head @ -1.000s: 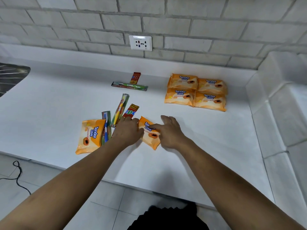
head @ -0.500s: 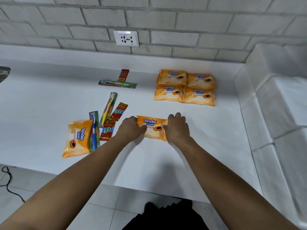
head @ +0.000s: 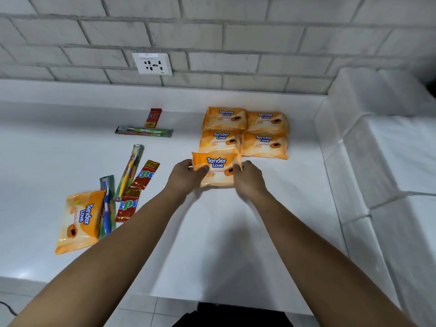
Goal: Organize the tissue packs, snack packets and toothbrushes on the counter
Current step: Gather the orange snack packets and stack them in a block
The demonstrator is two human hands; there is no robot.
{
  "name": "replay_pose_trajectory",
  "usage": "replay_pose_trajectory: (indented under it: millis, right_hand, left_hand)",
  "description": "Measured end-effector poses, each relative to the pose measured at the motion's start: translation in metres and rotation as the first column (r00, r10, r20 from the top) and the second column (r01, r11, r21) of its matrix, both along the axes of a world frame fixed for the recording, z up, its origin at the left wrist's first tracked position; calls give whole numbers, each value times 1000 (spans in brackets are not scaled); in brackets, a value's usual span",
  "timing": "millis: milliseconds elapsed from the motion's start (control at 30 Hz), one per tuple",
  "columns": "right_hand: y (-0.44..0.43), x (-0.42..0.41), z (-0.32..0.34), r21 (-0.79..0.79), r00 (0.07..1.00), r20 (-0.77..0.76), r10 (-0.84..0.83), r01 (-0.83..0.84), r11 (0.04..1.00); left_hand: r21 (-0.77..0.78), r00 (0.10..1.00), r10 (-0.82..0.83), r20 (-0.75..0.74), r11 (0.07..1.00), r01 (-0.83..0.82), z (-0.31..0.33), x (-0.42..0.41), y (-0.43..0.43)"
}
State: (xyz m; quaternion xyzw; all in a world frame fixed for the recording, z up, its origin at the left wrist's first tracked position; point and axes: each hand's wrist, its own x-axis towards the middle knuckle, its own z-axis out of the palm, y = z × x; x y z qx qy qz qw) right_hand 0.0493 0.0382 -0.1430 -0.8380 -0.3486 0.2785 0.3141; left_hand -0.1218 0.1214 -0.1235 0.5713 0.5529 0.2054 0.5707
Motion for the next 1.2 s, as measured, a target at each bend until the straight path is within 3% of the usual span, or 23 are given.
replay_pose_trajectory:
  millis: [67, 167, 400, 900, 1200]
  right_hand:
    - [4, 14, 0, 70, 983, -170, -62, 74, 995]
    - [8, 36, -2, 126, 967, -223, -123, 153, 980]
    - [10, 90, -5, 207, 970, -103, -218, 236, 950]
    - [24, 142, -14, 332, 917, 179, -356, 285, 900]
    - [27, 140, -24, 298, 843, 350, -408, 313, 902]
  left_hand:
    - [8, 999, 23, 39, 1000, -23, 2, 14, 5]
    - [16, 995, 41, 93, 999, -42, 4, 37, 10]
    - [113, 993, -14, 114, 994, 1, 8, 98, 15]
    - [360, 976, -155, -155, 911, 202, 1, 171, 17]
    - [456, 915, -252, -314, 806, 378, -3, 176, 13]
